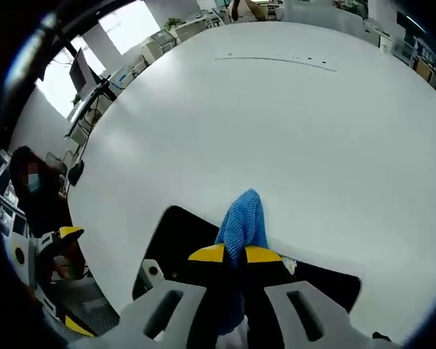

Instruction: Wipe the mirror surface with the cleaning cloth until all visible marks leave the cleaned area.

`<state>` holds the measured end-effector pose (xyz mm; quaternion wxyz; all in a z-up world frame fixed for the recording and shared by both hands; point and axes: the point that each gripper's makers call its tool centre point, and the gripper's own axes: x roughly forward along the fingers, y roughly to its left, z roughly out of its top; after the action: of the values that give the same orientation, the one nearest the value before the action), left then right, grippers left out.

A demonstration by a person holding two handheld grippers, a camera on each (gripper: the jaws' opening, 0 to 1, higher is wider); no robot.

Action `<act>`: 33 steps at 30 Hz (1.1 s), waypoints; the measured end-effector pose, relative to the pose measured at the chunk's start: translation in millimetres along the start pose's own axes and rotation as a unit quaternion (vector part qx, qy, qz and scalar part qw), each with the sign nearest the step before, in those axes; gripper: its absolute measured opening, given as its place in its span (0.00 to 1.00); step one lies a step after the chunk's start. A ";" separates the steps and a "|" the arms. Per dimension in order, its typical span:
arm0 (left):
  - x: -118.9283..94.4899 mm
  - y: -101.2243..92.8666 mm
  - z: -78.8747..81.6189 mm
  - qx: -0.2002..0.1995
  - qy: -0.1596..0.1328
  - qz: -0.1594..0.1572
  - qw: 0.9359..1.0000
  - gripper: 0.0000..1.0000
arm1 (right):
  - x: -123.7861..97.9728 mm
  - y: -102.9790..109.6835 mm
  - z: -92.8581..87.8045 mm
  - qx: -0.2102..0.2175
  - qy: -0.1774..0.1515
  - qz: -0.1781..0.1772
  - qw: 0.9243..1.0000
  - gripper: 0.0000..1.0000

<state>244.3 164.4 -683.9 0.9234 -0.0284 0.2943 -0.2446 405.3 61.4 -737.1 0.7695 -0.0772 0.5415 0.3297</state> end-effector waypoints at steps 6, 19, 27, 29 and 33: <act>-0.2 0.5 -0.7 0.000 0.001 0.001 1.000 0.99 | -1.8 -2.3 -1.6 -0.006 -0.003 0.000 1.000 0.02; 0.1 1.0 -1.4 0.001 0.004 0.002 1.000 0.99 | -9.0 -20.1 -7.1 -0.007 -0.006 -0.008 1.000 0.02; 0.0 1.6 -1.0 0.001 0.003 0.004 1.000 0.99 | -12.2 -29.5 -9.7 -0.006 -0.004 -0.015 1.000 0.02; 0.0 1.5 -1.0 0.001 0.003 0.004 1.000 0.99 | -14.1 -31.0 -10.9 -0.006 -0.005 -0.016 1.000 0.02; -0.2 1.7 -0.6 0.001 0.002 0.004 1.000 0.99 | -16.9 -36.2 -12.6 -0.003 -0.004 -0.021 1.000 0.02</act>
<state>244.6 166.0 -684.6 0.9238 -0.0260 0.2965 -0.2409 413.4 20.4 -735.9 0.7781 -0.0895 0.5360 0.3150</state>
